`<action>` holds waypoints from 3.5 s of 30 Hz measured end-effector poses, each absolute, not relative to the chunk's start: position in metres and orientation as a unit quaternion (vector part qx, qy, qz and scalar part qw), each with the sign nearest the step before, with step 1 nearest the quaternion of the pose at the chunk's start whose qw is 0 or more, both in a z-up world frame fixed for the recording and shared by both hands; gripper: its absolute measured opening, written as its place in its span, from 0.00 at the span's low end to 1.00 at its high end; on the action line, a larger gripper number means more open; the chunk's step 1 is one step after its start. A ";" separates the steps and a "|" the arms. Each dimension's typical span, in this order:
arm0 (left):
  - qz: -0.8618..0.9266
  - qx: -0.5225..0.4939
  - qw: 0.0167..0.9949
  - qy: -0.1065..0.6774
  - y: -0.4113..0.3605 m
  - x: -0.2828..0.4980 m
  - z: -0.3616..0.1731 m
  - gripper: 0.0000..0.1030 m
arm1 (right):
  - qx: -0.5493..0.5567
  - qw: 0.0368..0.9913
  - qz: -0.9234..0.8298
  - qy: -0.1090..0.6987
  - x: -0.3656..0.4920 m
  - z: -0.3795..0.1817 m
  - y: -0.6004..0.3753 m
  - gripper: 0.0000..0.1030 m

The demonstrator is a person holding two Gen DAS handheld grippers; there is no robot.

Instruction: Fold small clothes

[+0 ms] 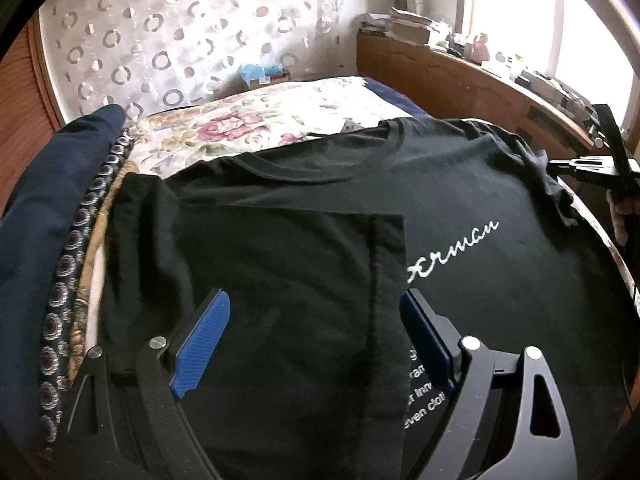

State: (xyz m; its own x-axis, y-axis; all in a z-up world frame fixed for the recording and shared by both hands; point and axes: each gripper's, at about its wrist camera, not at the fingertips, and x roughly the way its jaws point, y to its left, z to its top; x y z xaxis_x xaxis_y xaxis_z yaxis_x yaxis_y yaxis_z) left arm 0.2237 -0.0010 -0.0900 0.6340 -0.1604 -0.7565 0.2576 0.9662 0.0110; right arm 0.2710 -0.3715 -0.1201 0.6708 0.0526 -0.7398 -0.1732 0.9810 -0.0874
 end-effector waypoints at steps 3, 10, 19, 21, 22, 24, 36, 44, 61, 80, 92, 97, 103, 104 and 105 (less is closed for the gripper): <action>-0.113 0.048 0.906 0.404 0.008 0.220 -0.083 0.85 | -0.094 0.911 0.078 0.393 0.265 -0.114 -0.354 0.02; -0.090 0.032 0.910 0.404 0.024 0.212 -0.082 0.85 | -0.112 0.909 0.205 0.347 0.261 -0.075 -0.264 0.02; -0.078 0.026 0.911 0.403 0.030 0.201 -0.080 0.85 | -0.110 0.896 0.294 0.315 0.277 -0.059 -0.178 0.02; -0.078 0.025 0.912 0.403 0.031 0.199 -0.080 0.85 | -0.120 0.897 0.281 0.319 0.282 -0.061 -0.178 0.07; -0.078 0.025 0.912 0.403 0.032 0.198 -0.080 0.85 | -0.122 0.899 0.273 0.319 0.281 -0.063 -0.180 0.09; -0.078 0.025 0.912 0.403 0.032 0.197 -0.080 0.85 | -0.126 0.900 0.264 0.322 0.278 -0.066 -0.182 0.19; -0.076 0.016 0.914 0.398 0.038 0.194 -0.077 0.85 | -0.126 0.889 0.232 0.374 0.233 -0.081 -0.195 0.22; -0.076 0.016 0.915 0.396 0.037 0.189 -0.075 0.85 | -0.152 0.859 0.261 0.412 0.211 -0.106 -0.153 0.22; -0.072 0.014 0.918 0.389 0.041 0.176 -0.070 0.85 | -0.193 0.858 0.268 0.393 0.196 -0.115 -0.135 0.04; -0.055 0.021 0.924 0.378 0.059 0.183 -0.054 0.85 | -0.165 0.838 0.318 0.410 0.167 -0.112 -0.177 0.04; -0.061 0.030 0.924 0.376 0.048 0.183 -0.050 0.85 | -0.136 0.866 0.330 0.350 0.207 -0.087 -0.148 0.19; -0.065 0.034 0.924 0.375 0.043 0.184 -0.047 0.85 | -0.167 0.866 0.288 0.374 0.256 -0.114 -0.127 0.24; -0.066 0.036 0.925 0.372 0.043 0.183 -0.046 0.85 | -0.165 0.868 0.257 0.391 0.287 -0.134 -0.128 0.25; -0.067 0.035 0.925 0.372 0.044 0.183 -0.045 0.85 | -0.160 0.869 0.256 0.391 0.289 -0.133 -0.128 0.25; -0.068 0.035 0.925 0.371 0.045 0.183 -0.045 0.85 | -0.158 0.871 0.254 0.391 0.289 -0.135 -0.129 0.25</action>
State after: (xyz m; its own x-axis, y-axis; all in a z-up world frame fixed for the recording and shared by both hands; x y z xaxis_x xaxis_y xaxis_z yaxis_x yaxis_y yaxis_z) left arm 0.1827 0.0446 -0.0452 0.7150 -0.0993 -0.6920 0.1508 0.9885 0.0139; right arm 0.2895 -0.1293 -0.1345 0.5658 0.3192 -0.7602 -0.5653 0.8214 -0.0759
